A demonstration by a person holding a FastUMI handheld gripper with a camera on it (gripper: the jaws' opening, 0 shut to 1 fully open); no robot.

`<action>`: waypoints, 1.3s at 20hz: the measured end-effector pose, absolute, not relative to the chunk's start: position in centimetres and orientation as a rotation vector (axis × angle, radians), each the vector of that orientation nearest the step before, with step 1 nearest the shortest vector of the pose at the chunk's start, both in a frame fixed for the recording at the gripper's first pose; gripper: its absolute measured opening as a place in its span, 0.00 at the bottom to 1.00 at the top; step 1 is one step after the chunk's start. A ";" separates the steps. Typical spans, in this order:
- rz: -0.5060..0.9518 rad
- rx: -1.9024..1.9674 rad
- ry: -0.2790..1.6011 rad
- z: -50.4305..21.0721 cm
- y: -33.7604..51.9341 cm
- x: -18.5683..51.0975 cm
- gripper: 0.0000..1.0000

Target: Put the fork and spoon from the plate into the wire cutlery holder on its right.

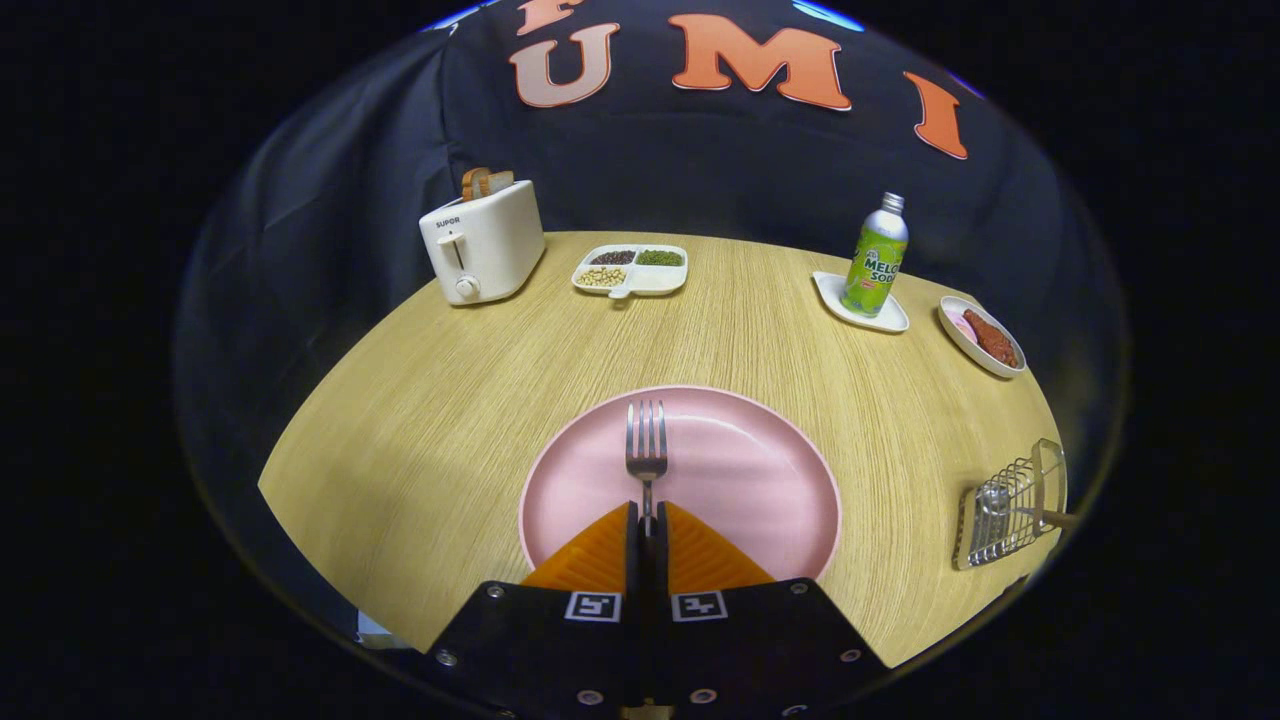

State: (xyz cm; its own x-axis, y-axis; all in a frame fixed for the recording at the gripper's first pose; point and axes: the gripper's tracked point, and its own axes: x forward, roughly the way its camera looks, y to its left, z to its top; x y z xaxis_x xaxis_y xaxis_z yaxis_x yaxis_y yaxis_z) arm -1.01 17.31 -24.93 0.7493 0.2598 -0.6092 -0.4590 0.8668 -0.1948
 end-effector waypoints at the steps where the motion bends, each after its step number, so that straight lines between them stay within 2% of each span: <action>1: 0.402 -0.347 0.608 -24.6 17.0 -1.2 0.04; 8: 0.385 -0.336 0.621 -22.0 13.8 -1.4 0.04; 26: 0.169 -0.338 0.677 -14.9 -0.6 -1.3 0.04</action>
State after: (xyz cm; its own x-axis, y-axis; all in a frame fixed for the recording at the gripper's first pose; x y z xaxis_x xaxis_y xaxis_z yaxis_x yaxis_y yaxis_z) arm -1.27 -0.60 -14.93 0.7687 0.0438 -0.6382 -0.2614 0.9320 -0.2510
